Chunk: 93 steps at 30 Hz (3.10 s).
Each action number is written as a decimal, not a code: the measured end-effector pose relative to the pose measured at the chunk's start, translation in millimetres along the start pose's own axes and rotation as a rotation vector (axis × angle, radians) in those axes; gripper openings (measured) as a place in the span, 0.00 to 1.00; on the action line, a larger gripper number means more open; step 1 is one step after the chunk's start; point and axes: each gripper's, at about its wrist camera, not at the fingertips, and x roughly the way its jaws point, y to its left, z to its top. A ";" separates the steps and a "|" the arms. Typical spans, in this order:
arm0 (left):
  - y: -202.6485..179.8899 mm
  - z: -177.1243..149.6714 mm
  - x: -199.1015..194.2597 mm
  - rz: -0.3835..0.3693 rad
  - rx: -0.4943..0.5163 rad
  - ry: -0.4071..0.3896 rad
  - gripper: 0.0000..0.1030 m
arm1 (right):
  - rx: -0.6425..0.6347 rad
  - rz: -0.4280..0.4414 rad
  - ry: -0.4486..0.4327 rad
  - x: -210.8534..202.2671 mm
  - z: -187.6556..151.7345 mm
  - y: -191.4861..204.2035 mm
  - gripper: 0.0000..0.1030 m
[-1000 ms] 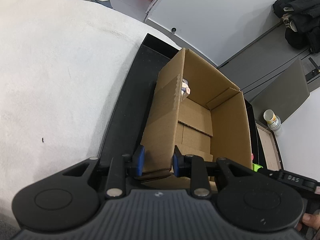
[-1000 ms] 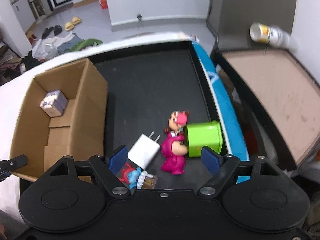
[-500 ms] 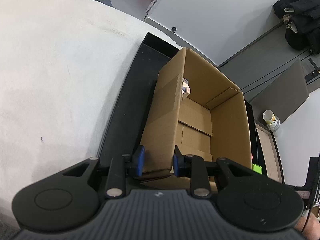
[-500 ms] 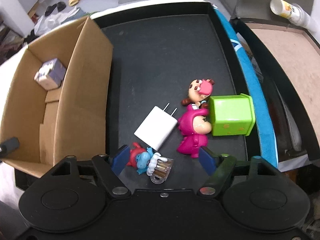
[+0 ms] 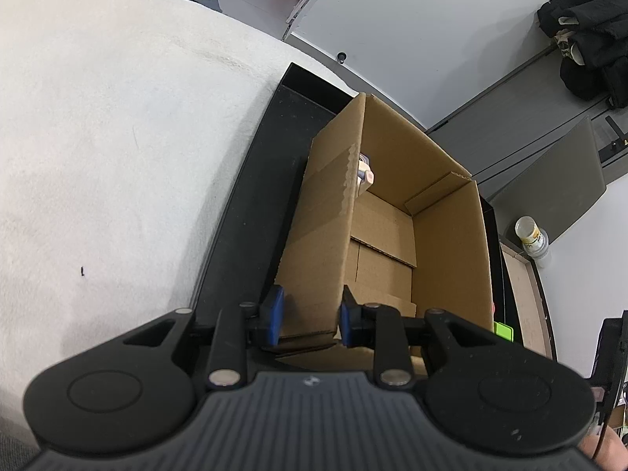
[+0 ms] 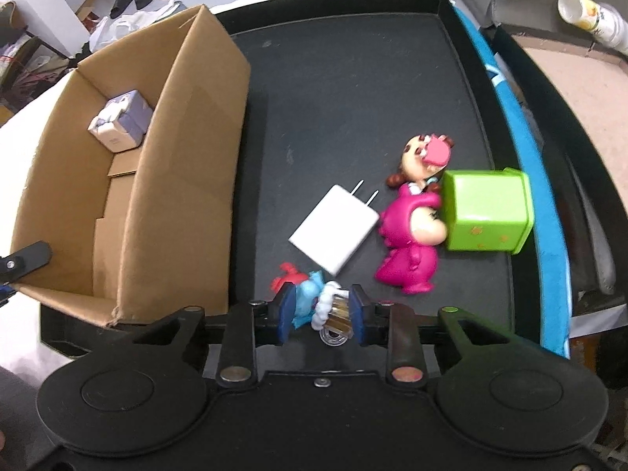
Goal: Organize rigid objects
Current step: 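Move the right gripper back to the toys beside the box, then close the right gripper on the blue-and-red figurine with mug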
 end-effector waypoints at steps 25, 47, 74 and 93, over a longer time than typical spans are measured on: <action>0.9 1.1 0.6 -0.002 -0.003 0.002 0.26 | -0.080 -0.028 0.014 6.2 -2.7 8.5 0.39; 0.7 1.0 0.5 -0.004 -0.004 0.005 0.26 | -0.122 -0.068 0.070 22.0 2.6 13.5 0.39; 2.1 2.2 1.2 -0.008 -0.012 0.008 0.26 | -0.157 -0.061 0.133 30.2 12.1 -2.8 0.61; 3.6 3.1 1.1 -0.009 -0.014 0.012 0.26 | -0.186 -0.082 0.049 0.8 21.3 21.3 0.37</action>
